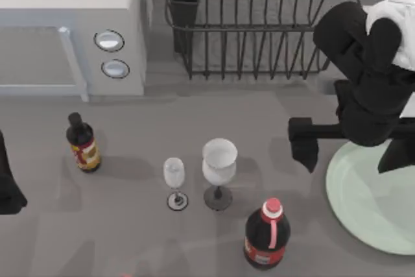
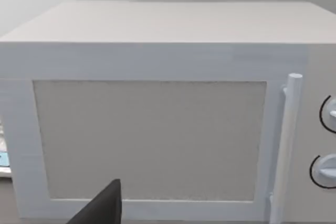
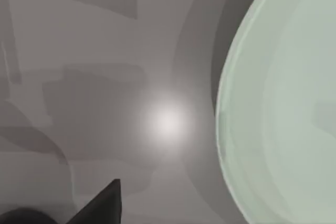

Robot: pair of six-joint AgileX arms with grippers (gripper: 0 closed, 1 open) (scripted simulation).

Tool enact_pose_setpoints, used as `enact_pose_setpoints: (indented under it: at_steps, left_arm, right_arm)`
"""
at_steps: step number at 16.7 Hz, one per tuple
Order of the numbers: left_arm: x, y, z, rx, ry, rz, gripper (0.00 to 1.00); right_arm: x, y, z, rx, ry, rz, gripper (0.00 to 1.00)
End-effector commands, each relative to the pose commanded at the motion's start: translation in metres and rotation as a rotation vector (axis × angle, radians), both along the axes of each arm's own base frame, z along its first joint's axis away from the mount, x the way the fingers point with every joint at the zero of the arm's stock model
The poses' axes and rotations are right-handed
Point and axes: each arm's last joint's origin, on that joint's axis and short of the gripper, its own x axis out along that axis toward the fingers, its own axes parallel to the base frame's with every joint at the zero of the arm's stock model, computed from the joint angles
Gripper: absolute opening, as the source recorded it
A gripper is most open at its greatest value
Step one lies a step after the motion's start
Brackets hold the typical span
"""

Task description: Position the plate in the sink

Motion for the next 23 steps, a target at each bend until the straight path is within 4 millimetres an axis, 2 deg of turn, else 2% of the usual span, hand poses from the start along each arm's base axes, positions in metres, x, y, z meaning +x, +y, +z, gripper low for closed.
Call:
enact_pose_setpoints:
  at_steps: [2,5,9,14,23]
  left_arm:
    - [0.000,0.000,0.000,0.000,0.000,0.000,1.00]
    - [0.000,0.000,0.000,0.000,0.000,0.000,1.00]
    - [0.000,0.000,0.000,0.000,0.000,0.000,1.00]
    - [0.000,0.000,0.000,0.000,0.000,0.000,1.00]
    - [0.000,0.000,0.000,0.000,0.000,0.000,1.00]
  right_arm:
    - [0.001,0.001,-0.017,-0.002,0.004,0.001,1.00]
    - [0.004,0.003,-0.053,0.007,-0.013,0.002,1.00]
    - [0.000,0.002,-0.093,0.003,-0.006,0.004,1.00]
    - [-0.001,0.002,-0.097,0.001,-0.002,0.004,1.00]
    - [-0.001,0.002,-0.097,0.001,-0.002,0.004,0.32]
